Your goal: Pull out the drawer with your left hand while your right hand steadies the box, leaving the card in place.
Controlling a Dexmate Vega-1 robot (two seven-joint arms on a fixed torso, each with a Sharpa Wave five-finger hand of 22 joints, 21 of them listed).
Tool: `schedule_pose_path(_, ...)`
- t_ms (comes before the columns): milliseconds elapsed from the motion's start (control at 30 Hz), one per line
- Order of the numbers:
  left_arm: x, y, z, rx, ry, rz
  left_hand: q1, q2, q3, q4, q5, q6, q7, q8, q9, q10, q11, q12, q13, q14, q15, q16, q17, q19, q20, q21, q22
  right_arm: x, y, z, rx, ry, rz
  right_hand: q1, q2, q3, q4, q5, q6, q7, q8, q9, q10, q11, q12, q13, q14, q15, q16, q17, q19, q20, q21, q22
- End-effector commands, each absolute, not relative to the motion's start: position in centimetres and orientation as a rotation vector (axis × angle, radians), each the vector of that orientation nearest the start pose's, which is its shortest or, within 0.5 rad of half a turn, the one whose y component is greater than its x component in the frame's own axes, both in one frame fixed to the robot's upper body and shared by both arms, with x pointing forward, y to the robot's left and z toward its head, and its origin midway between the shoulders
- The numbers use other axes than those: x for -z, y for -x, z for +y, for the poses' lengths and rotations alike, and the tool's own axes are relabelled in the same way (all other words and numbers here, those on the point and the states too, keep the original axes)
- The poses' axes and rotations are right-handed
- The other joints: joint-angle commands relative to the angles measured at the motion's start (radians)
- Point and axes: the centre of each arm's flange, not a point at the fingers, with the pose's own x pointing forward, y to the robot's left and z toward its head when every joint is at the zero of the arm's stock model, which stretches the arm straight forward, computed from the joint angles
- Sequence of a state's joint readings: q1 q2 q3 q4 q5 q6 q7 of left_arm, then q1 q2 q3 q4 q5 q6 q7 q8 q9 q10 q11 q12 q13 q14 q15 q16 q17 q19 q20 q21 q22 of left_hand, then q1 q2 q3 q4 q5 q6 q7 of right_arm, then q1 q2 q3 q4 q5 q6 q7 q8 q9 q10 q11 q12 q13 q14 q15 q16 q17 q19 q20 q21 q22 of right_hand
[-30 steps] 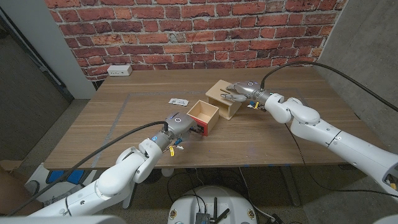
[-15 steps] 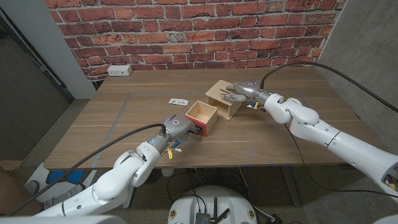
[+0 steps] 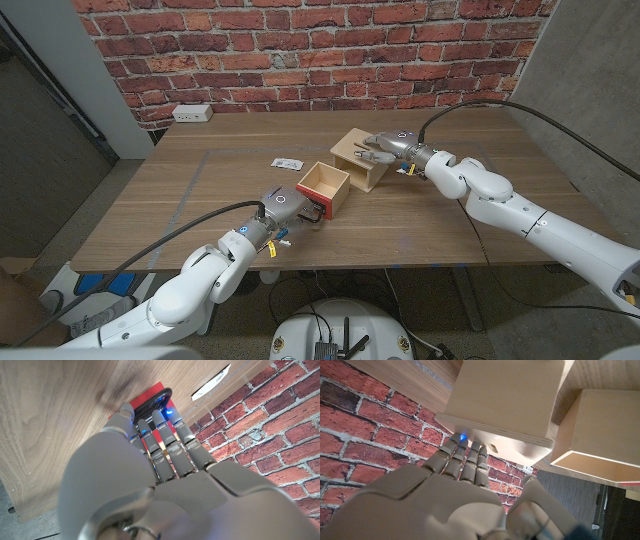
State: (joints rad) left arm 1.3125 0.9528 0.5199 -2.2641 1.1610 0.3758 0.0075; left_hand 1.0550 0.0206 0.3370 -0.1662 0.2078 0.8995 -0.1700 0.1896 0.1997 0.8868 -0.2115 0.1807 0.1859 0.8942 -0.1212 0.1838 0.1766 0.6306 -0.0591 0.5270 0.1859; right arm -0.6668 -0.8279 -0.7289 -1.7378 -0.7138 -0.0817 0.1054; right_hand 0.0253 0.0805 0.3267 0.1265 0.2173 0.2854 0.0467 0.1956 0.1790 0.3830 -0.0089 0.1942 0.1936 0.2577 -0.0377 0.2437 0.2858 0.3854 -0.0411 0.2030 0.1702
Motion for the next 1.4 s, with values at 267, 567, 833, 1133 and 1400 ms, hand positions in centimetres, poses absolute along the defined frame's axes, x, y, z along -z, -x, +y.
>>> schedule_pose_path(267,8.9,-45.8,17.1,-0.070,-1.836,-0.766,-0.052,0.002,0.000,0.008,0.005,-0.057,-0.003,-0.007,-0.004,-0.029,0.000,0.007,0.002,-0.030,-0.115,0.000,0.002,-0.014,-0.148,-0.016,0.001,-1.9,-60.0,-19.0,-0.082,1.707,-0.699,0.006,0.033,0.003,-0.008,0.007,-0.008,-0.011,-0.002,0.005,-0.006,-0.003,0.001,0.003,-0.022,-0.016,-0.008,0.003,-0.003,-0.020,-0.005,0.005)
schedule_pose_path(567,8.6,-45.9,17.2,-0.078,-1.837,-0.778,-0.078,-0.008,0.002,0.004,0.005,-0.081,-0.002,-0.006,-0.007,-0.049,-0.001,0.006,0.001,-0.052,-0.113,-0.002,0.001,-0.023,-0.148,-0.029,-0.001,-2.5,-59.7,-18.8,-0.079,1.692,-0.717,0.008,0.031,0.004,-0.010,0.006,-0.011,-0.012,-0.002,0.005,-0.015,-0.001,-0.002,0.002,-0.026,-0.015,-0.010,0.003,-0.006,-0.010,-0.005,0.005)
schedule_pose_path(833,8.5,-45.7,17.2,-0.074,-1.829,-0.788,-0.098,-0.032,0.000,0.000,0.006,-0.110,0.000,-0.008,-0.009,-0.081,-0.001,0.004,0.001,-0.087,-0.112,-0.007,-0.001,-0.038,-0.148,-0.047,-0.003,-2.8,-59.4,-18.7,-0.071,1.688,-0.730,0.009,0.029,0.004,-0.012,0.006,-0.013,-0.012,-0.003,0.004,-0.015,-0.001,-0.001,0.002,-0.026,-0.013,-0.011,0.002,-0.005,-0.007,-0.005,0.005)
schedule_pose_path(1133,8.7,-45.4,17.3,-0.056,-1.819,-0.784,-0.130,-0.047,-0.006,0.008,0.004,-0.119,0.004,-0.004,-0.011,-0.094,0.001,0.006,0.001,-0.101,-0.109,-0.003,-0.001,-0.041,-0.147,-0.058,-0.003,-3.1,-58.7,-18.7,-0.072,1.677,-0.727,0.009,0.028,0.004,-0.013,0.006,-0.015,-0.011,-0.003,0.004,-0.018,0.001,-0.002,0.002,-0.030,-0.007,-0.013,0.002,-0.008,-0.002,-0.006,0.005)
schedule_pose_path(1400,8.5,-45.3,17.5,-0.050,-1.822,-0.790,-0.194,-0.028,-0.005,0.028,0.002,-0.123,0.014,-0.002,-0.013,-0.096,-0.001,0.011,0.001,-0.097,-0.108,0.002,0.001,-0.034,-0.148,-0.068,-0.003,-3.6,-58.1,-18.7,-0.060,1.678,-0.732,0.008,0.026,0.003,-0.014,0.005,-0.016,-0.014,-0.003,0.004,-0.021,-0.001,-0.002,0.002,-0.034,-0.005,-0.015,0.002,-0.012,0.002,-0.007,0.005)
